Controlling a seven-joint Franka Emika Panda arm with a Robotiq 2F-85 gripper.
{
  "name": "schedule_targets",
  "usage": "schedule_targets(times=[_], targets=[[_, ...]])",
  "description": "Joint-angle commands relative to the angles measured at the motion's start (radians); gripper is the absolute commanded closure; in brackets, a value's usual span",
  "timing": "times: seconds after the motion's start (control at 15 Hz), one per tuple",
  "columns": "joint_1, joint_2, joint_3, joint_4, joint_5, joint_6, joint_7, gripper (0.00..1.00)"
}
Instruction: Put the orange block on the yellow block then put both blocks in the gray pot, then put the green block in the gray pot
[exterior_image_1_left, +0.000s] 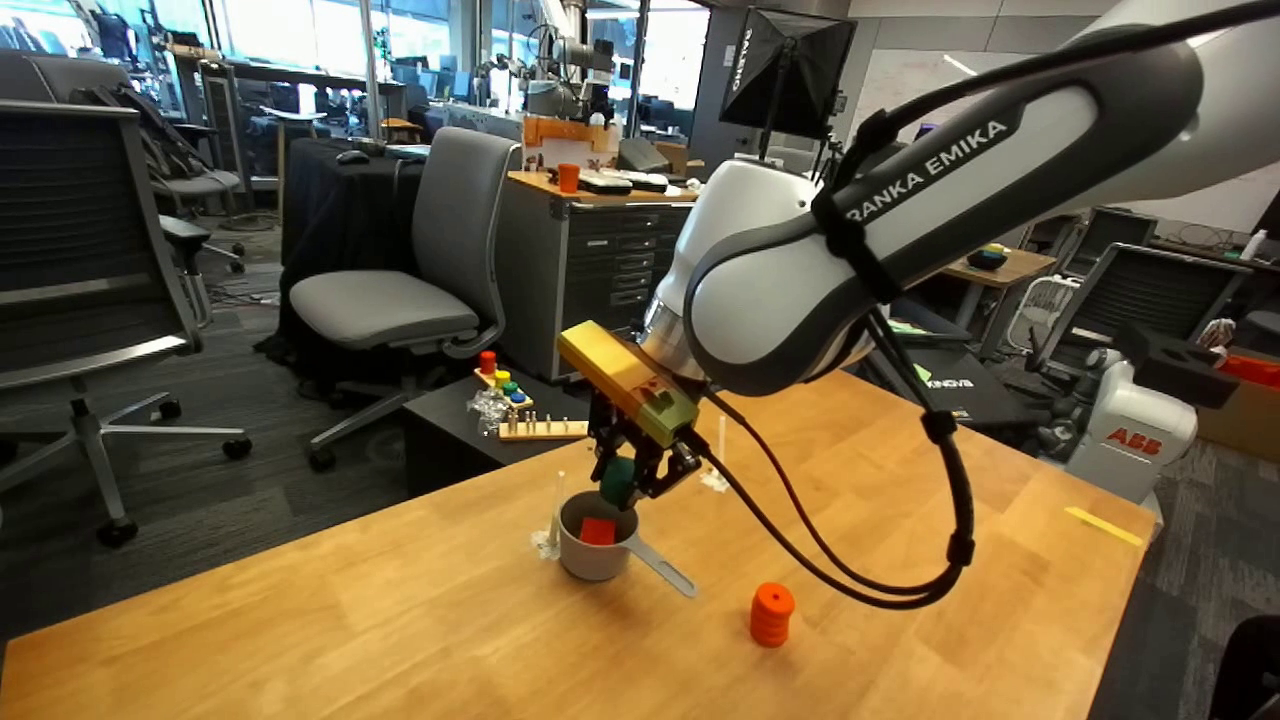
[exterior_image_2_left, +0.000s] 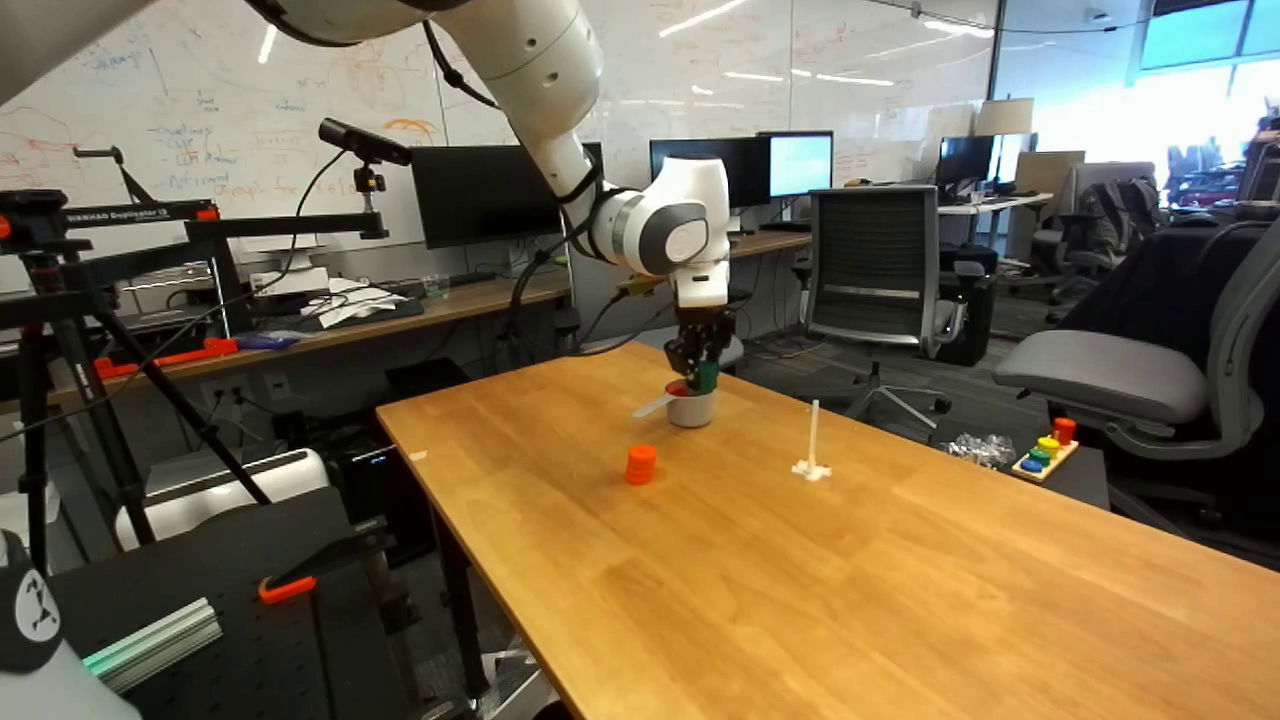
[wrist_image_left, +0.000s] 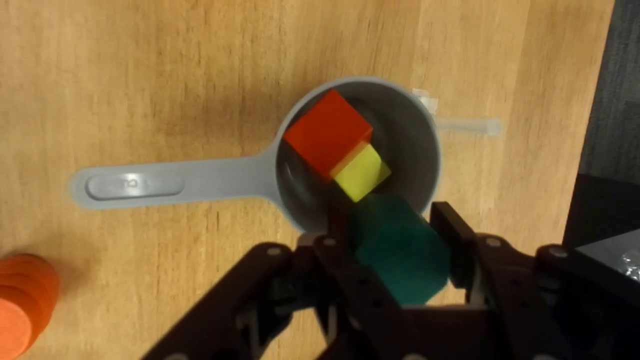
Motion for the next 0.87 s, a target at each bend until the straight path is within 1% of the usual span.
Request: schedule_targets(times=[0.0, 0.13, 0.2, 0.4, 0.6, 0.73, 0.8], targets=[[-0.014, -0.04, 0.027, -0.043, 0.017, 0.022, -0.015, 0.19], [-0.015, -0.041, 0.03, -0.044, 0.018, 0.022, -0.017, 0.02], [-0.016, -0.041, 0.031, -0.043, 0.019, 0.021, -0.017, 0.0], [-0.019, -0.047, 0.032, -0.046, 0.018, 0.021, -0.02, 0.0], [-0.02, -0.066, 0.021, -0.058, 0.008, 0.018, -0.026, 0.0], [-0.021, -0.085, 0.008, -0.076, 0.009, 0.027, -0.007, 0.0], [-0.012, -0.029, 0.008, -0.013, 0.0, 0.0, -0.004, 0.0]])
